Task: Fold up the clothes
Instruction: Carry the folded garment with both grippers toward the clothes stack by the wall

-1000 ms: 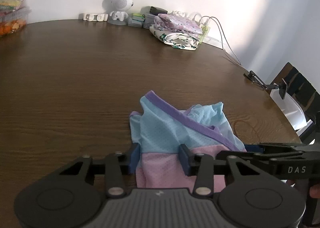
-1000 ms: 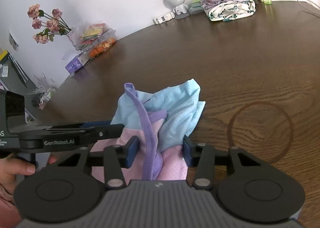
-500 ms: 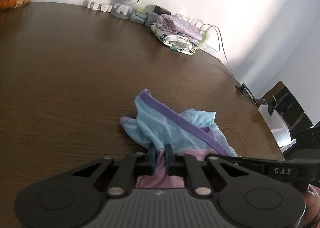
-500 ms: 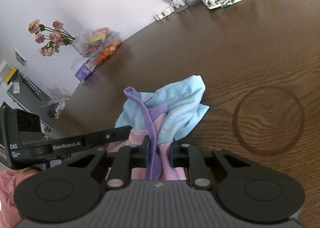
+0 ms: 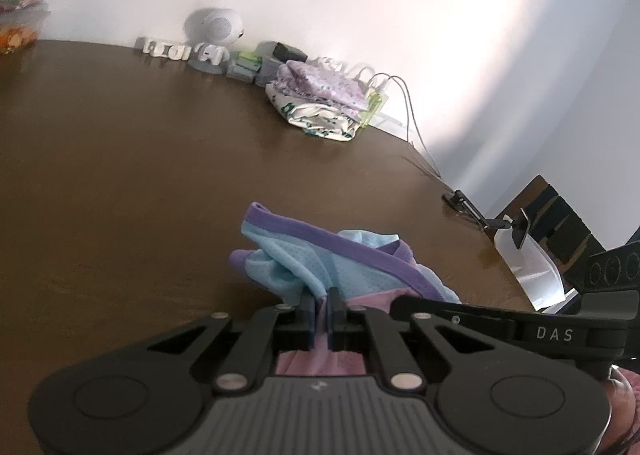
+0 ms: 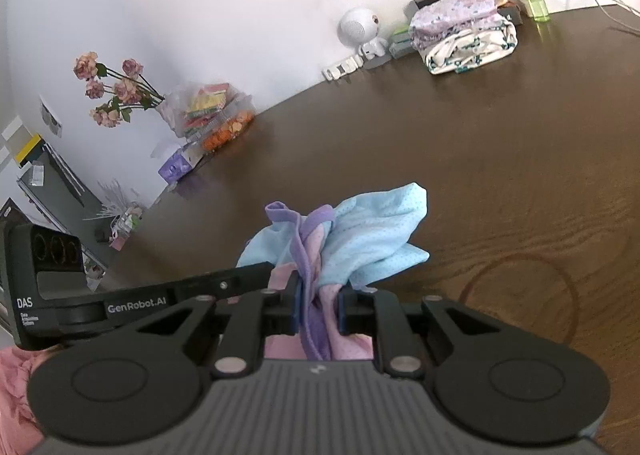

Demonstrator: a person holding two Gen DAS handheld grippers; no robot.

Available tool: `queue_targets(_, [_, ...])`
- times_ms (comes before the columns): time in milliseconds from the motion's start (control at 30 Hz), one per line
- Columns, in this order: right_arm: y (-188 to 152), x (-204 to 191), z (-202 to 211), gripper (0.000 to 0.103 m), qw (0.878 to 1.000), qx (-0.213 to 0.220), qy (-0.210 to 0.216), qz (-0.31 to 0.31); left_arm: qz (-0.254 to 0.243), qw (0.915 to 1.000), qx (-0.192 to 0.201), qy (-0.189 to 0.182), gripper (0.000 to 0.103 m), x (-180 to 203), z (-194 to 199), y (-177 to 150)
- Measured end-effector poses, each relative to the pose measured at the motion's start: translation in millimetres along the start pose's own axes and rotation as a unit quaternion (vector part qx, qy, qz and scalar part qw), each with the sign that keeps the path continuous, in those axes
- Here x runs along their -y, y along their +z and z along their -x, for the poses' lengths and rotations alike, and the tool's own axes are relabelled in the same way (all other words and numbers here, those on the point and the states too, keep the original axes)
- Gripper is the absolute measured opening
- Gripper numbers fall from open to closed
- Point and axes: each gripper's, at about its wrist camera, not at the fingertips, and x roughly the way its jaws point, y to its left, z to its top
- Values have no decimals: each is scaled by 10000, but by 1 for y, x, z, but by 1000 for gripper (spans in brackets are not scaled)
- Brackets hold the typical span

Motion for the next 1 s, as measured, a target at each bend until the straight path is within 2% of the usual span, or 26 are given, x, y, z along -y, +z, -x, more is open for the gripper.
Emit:
queue_targets(233, [20, 2, 11, 15, 9997, 202, 17, 119, -168, 9998, 137, -39, 3, 12, 0, 23])
queue_targets(467, [62, 3, 18, 15, 9983, 471, -70, 328, -404, 9985, 346, -132, 3, 31, -8, 69])
queue_targets(800, [153, 7, 32, 15, 9940, 966, -96, 505, -656, 9954, 652, -252, 3, 65, -31, 162])
queue_targets(1000, [218, 9, 22, 15, 9905, 1099, -434, 706, -675, 9959, 604, -53, 3, 86, -69, 223])
